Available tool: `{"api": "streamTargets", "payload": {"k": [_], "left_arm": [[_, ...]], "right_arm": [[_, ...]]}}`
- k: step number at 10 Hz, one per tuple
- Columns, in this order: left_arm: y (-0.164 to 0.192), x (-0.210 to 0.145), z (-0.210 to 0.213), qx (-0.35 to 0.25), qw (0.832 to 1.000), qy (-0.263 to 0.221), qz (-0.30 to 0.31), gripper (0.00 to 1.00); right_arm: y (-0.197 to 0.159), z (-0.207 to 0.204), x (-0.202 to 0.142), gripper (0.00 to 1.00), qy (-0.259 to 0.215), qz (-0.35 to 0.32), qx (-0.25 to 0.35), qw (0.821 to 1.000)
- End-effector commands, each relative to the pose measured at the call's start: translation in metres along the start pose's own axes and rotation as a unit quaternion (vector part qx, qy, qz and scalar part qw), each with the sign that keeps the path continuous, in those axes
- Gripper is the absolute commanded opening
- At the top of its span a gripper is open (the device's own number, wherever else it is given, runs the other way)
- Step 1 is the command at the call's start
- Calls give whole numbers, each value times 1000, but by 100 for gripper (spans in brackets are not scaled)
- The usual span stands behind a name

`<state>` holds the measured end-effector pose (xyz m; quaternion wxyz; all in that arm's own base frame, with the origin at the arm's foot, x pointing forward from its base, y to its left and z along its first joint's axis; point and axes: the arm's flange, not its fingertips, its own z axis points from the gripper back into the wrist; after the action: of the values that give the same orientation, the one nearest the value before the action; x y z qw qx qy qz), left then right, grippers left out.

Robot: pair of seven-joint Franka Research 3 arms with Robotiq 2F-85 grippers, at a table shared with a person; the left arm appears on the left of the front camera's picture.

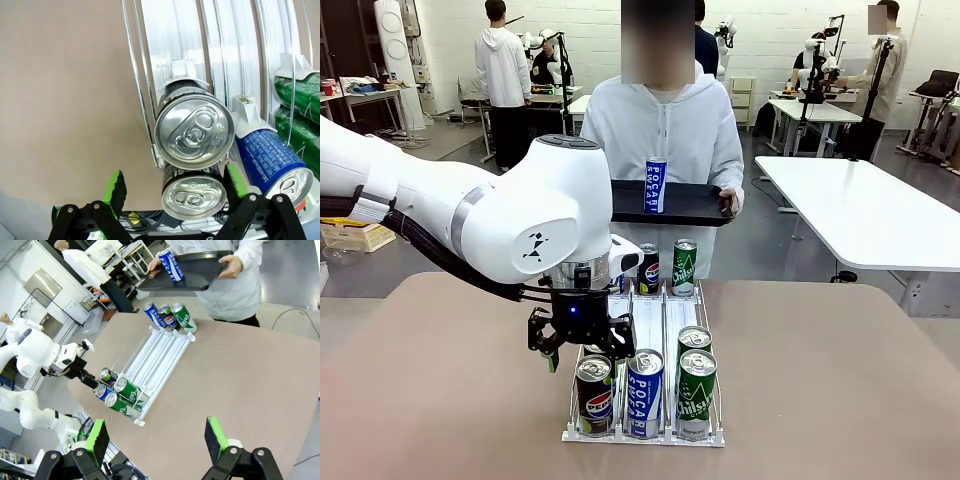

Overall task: Retrieve and hand over the desired beverage to the person.
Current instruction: Pick up another can of the same type that the person held from the Automatic Can Dispenser.

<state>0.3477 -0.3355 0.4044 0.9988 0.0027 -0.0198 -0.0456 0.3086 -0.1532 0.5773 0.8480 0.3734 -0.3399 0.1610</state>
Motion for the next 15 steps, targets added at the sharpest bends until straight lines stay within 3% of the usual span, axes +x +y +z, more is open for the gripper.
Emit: {"api": "streamTargets", "payload": {"k": [1, 5, 6, 7, 8, 9, 11, 12, 13, 15], "left_arm": [[-3, -2, 2, 11, 1000, 22, 4, 100], [-2, -2, 0, 10, 1000, 20, 5, 100], [-2, -2, 0, -3, 1000, 15, -2, 90], [-1, -2, 0, -8, 1000, 16, -4, 42], [-1, -2, 0, -9, 1000, 17, -4, 32], [0, -2, 0, -9, 1000, 17, -4, 0], [1, -2, 0, -9, 1000, 16, -4, 0], [1, -2, -1, -10, 1000, 17, -3, 7], [1, -1, 1, -13, 1000, 15, -1, 0], [2, -5, 18, -30, 999, 7, -8, 0]], "right_arm": [[-2, -2, 3, 100, -15, 5, 15, 1000], [-2, -2, 3, 100, -15, 5, 15, 1000], [-2, -2, 3, 100, -15, 5, 15, 1000], [-2, -2, 3, 100, -15, 5, 15, 1000], [-2, -2, 3, 100, -15, 5, 15, 1000], [-2, -2, 3, 100, -15, 5, 15, 1000], [-2, -2, 3, 100, -15, 5, 15, 1000], [-2, -2, 3, 100, -15, 5, 15, 1000], [-2, -2, 3, 100, -15, 5, 15, 1000], [-2, -2, 3, 100, -15, 5, 15, 1000]]}}
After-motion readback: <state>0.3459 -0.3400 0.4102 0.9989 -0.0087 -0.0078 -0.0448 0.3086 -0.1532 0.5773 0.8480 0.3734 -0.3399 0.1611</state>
